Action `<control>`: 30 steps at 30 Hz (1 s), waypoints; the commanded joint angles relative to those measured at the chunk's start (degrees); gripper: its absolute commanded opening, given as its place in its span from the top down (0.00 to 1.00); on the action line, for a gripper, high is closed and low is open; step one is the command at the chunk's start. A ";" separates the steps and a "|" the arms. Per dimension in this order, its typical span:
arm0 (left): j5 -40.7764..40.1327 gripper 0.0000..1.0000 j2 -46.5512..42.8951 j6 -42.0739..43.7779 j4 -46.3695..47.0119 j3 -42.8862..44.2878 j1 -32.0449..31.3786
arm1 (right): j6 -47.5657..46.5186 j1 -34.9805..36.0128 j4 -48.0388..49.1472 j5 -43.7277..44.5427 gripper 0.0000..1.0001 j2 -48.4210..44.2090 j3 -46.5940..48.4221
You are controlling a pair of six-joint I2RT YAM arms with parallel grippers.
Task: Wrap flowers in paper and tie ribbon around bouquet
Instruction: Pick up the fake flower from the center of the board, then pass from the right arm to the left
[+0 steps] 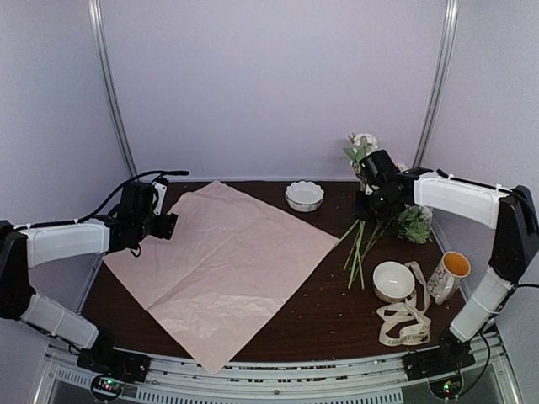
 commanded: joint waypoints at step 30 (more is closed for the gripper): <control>73.88 0.24 0.15 -16.57 17.64 18.70 -22.78 | -7.42 26.54 61.45 -37.28 1.00 -7.81 0.78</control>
